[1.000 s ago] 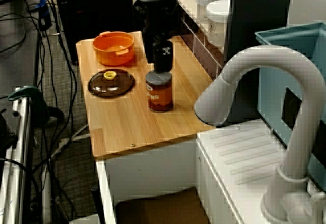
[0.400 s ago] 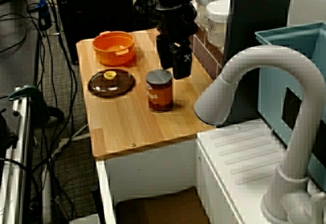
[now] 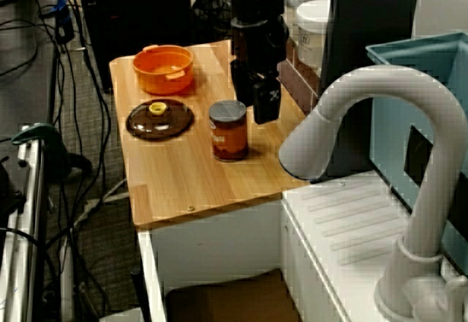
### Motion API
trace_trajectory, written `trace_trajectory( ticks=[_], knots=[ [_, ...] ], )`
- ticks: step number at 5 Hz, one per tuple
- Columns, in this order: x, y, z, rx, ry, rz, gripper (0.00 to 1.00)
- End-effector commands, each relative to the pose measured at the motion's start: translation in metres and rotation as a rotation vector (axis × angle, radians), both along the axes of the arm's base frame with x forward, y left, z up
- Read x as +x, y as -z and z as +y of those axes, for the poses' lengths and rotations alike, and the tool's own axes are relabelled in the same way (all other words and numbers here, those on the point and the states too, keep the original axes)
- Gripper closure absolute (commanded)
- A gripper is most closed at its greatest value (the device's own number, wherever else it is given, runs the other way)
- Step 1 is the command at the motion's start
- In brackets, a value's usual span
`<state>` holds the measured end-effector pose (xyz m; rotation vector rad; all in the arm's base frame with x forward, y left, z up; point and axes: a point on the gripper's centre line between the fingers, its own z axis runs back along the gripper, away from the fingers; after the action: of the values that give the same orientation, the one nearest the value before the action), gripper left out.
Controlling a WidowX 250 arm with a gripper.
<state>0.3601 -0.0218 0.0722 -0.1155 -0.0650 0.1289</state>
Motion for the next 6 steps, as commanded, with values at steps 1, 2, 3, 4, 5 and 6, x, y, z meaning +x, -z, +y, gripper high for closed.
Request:
trace_trajectory(
  ticks=[1, 2, 3, 4, 5, 6],
  knots=[
    [-0.015, 0.005, 0.0, 0.038, 0.028, -0.027, 0.0],
    [-0.027, 0.009, 0.002, 0.049, 0.038, -0.02, 0.0],
    [-0.037, 0.006, 0.008, 0.041, 0.044, -0.009, 0.0],
    [-0.046, 0.001, 0.015, 0.03, 0.047, 0.008, 0.0],
    [-0.057, -0.004, 0.022, 0.03, 0.053, 0.002, 0.0],
    [-0.065, -0.008, 0.027, 0.038, 0.061, -0.002, 0.0]
  ],
)
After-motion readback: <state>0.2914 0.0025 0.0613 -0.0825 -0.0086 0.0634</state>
